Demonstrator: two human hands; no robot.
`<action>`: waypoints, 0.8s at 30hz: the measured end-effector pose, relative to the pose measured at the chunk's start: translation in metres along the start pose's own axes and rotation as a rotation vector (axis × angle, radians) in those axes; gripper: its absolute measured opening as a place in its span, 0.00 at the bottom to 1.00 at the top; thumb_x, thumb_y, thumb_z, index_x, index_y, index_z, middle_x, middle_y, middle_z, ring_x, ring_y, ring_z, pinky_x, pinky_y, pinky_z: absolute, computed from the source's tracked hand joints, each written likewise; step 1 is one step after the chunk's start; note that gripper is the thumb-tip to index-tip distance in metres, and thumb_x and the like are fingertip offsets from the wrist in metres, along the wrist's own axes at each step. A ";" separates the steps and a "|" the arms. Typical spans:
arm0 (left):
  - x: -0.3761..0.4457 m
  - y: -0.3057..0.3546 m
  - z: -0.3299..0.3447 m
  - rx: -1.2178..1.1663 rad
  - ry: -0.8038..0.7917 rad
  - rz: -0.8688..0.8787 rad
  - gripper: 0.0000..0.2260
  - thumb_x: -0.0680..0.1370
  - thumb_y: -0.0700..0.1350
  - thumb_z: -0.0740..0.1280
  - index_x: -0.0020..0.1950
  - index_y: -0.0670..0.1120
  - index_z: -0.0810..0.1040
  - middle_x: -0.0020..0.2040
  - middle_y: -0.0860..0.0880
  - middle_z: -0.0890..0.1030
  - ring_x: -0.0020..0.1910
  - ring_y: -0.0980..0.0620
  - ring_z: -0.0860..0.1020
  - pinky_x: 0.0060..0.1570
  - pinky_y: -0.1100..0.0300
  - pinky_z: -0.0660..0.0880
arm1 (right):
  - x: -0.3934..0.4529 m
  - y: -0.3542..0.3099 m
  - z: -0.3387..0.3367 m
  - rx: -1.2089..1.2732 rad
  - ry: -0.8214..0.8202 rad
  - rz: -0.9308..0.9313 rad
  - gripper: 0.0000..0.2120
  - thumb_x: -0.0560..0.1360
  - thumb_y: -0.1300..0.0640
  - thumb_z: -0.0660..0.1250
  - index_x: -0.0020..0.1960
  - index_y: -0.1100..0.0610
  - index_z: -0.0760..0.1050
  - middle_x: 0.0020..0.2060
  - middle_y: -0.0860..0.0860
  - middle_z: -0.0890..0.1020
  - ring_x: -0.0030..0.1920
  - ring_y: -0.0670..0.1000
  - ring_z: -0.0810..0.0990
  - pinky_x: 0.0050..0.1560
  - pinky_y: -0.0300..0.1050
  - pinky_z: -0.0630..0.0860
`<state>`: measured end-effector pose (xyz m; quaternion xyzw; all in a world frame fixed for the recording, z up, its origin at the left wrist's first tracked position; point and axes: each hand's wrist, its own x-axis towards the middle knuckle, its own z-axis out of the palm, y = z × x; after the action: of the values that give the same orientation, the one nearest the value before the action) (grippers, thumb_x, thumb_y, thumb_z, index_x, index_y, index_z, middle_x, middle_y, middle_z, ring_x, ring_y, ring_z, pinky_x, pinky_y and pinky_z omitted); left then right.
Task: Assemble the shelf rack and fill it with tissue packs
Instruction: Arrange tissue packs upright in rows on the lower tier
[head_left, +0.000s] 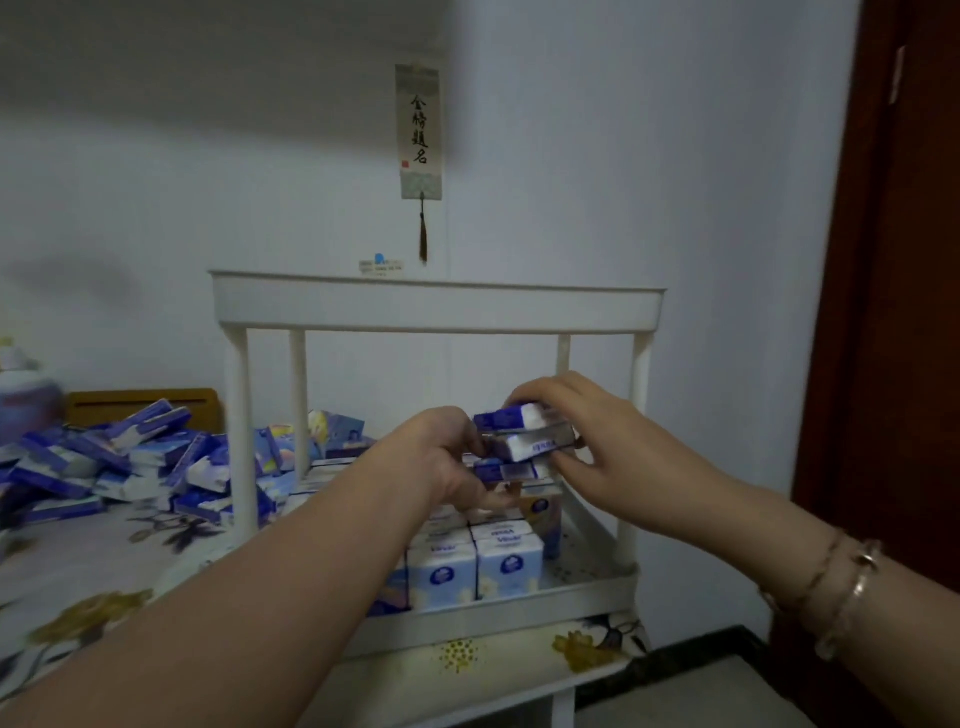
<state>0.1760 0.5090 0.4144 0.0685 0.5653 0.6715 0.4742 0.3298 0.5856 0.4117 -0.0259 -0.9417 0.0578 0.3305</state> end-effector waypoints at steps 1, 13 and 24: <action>0.003 0.000 -0.001 -0.004 -0.015 -0.002 0.12 0.76 0.30 0.49 0.48 0.39 0.70 0.49 0.37 0.72 0.40 0.41 0.73 0.41 0.46 0.72 | 0.000 0.002 0.002 0.021 -0.022 -0.001 0.20 0.75 0.59 0.63 0.64 0.44 0.66 0.58 0.42 0.71 0.53 0.43 0.74 0.51 0.44 0.76; 0.003 0.000 -0.004 0.111 -0.192 0.162 0.08 0.81 0.34 0.54 0.53 0.36 0.72 0.48 0.37 0.77 0.43 0.42 0.79 0.35 0.52 0.81 | 0.007 0.010 0.003 -0.109 0.047 0.081 0.26 0.69 0.52 0.69 0.62 0.43 0.61 0.53 0.46 0.69 0.46 0.49 0.75 0.42 0.50 0.77; 0.031 -0.040 -0.033 1.478 0.015 0.739 0.17 0.82 0.47 0.55 0.70 0.48 0.71 0.69 0.48 0.73 0.66 0.48 0.72 0.63 0.58 0.68 | -0.001 0.008 0.014 -0.169 -0.533 0.379 0.21 0.69 0.56 0.67 0.58 0.48 0.63 0.51 0.50 0.70 0.48 0.50 0.74 0.45 0.47 0.78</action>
<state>0.1611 0.5044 0.3563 0.5397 0.8053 0.2398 0.0517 0.3218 0.5917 0.3993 -0.2119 -0.9749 0.0446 0.0525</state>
